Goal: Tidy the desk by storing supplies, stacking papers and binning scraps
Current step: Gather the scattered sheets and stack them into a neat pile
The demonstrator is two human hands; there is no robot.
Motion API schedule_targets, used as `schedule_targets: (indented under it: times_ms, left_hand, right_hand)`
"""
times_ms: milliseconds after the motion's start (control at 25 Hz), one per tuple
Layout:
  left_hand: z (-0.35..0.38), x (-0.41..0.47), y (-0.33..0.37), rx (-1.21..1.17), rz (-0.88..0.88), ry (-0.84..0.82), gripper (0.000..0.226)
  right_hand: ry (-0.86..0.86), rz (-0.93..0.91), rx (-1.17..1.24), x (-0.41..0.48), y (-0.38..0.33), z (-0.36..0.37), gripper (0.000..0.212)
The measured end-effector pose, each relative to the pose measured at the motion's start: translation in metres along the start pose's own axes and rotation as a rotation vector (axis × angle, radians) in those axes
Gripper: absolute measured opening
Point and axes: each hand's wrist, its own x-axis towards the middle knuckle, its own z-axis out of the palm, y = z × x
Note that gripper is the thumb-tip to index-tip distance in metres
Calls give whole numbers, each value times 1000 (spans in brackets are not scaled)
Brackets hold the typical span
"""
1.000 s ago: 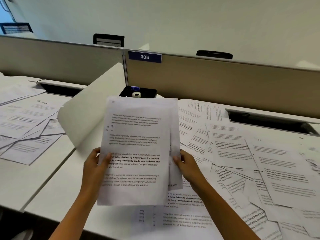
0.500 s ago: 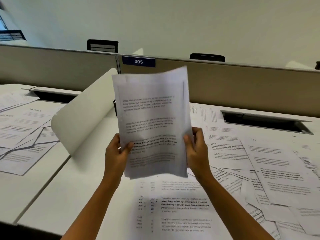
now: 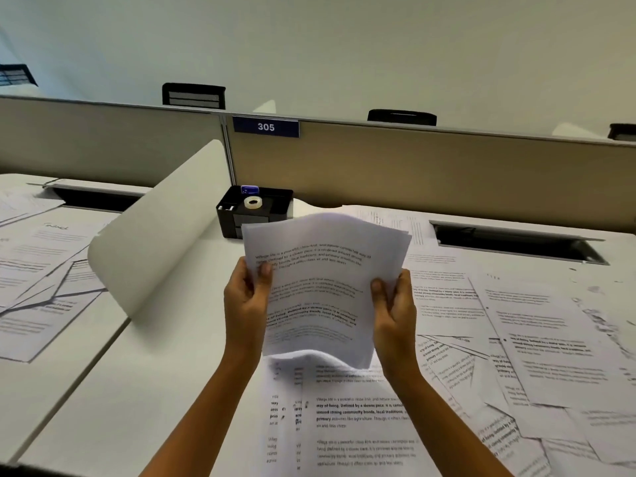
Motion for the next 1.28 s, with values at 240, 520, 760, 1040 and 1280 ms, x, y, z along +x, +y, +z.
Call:
schedule_targets:
  times_ms: [240, 520, 760, 1040, 1280]
  left_hand:
    - [-3, -2, -4, 13, 18, 25, 27]
    - [-6, -12, -16, 38, -32, 48, 6]
    - [-16, -23, -57, 202, -410, -119, 26]
    - [-23, -23, -41, 619, -160, -87, 13]
    - [-23, -23, -47, 613, -307, -117, 22]
  right_hand:
    - [28, 43, 76, -5, 10, -7, 14]
    - [39, 75, 64, -12, 26, -13, 12]
    - [-27, 177, -276, -18, 54, -15, 11]
    - [-35, 138, -419, -21, 58, -31, 10]
    - [-22, 211, -463, -19, 69, -56, 25]
